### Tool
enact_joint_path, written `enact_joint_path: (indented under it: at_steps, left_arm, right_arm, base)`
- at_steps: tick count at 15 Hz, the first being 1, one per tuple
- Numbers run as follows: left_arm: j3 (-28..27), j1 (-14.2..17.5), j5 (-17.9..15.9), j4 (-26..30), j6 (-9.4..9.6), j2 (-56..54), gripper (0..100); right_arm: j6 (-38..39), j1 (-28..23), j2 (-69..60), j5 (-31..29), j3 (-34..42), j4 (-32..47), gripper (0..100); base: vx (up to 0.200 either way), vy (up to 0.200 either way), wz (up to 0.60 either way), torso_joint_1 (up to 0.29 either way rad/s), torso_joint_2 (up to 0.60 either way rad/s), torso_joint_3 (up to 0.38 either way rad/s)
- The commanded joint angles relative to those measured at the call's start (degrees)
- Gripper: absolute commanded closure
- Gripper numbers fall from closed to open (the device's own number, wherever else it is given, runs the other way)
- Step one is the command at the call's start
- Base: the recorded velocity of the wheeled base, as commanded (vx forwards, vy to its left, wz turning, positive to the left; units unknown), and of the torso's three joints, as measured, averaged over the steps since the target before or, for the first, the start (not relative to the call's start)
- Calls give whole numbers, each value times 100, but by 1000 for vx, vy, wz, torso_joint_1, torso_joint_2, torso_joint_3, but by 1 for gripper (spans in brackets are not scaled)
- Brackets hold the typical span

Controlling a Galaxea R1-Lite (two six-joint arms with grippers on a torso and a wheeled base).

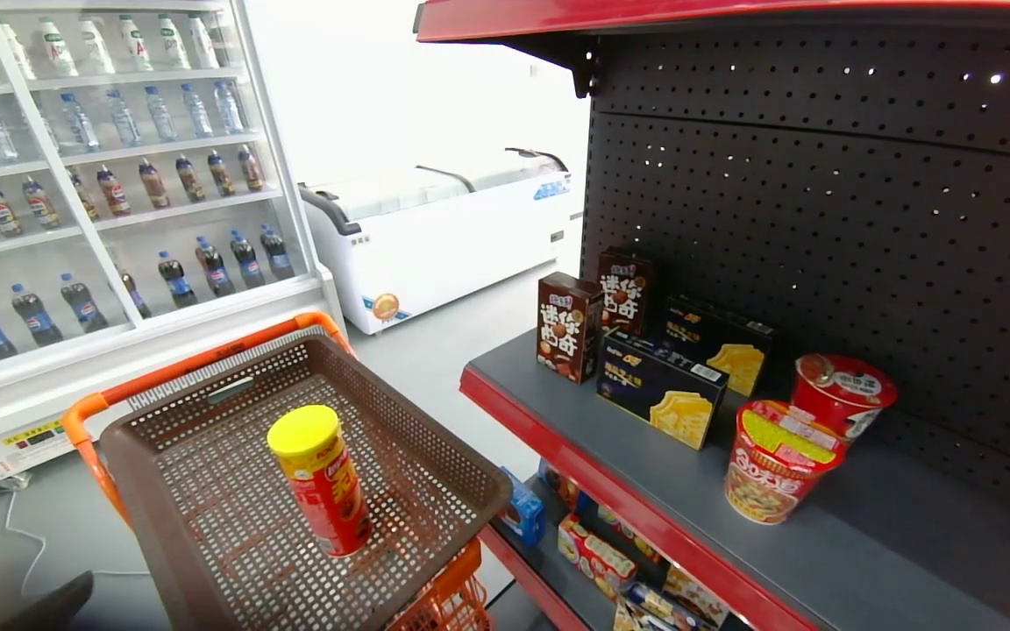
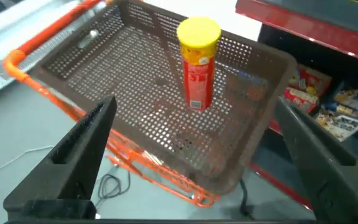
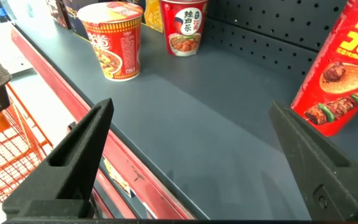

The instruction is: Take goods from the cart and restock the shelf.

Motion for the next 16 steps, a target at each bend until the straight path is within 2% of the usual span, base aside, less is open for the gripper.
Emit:
enact_joint_path:
  at_steps: [1,3,5,6,8,9,14,16]
  left_arm:
    - [361,52,-351,-911,-9,1780,0]
    - [756,114,-360,-2299,-18,2765,0]
    - [1292,131,-360,-3838,114,3767,0]
    - [1477,79,-368,-4400,175,4215,0]
    - [1538,-88,-360,-5165,140,4821,0]
    - [1538,-159,-360,-5973,149,5533,0]
    - [1433,-176,-342,-7054,193,6913,0]
    - [1433,-185,-342,-7670,193,7397,0]
  right_arm:
    - [-1,0,-2,1,0,-1,0]
    - [-1,0,-2,1,0,-1,0]
    - [-1,0,-2,1,0,-1,0]
    - [-1,0,-2,1,0,-1,0]
    - [-1,0,-2,1,0,-1,0]
    - [-1,0,-2,1,0,-1,0]
    - [-1,0,-2,1,0,-1,0]
    - [-1,0,-2,1,0,-1,0]
  base:
    - [0,0,0,0,0,0]
    - [0,0,0,0,0,0]
    - [0,0,0,0,0,0]
    - [0,0,0,0,0,0]
    - [0,0,0,0,0,0]
    - [0,0,0,0,0,0]
    - [0,0,0,0,0,0]
    - [0,0,0,0,0,0]
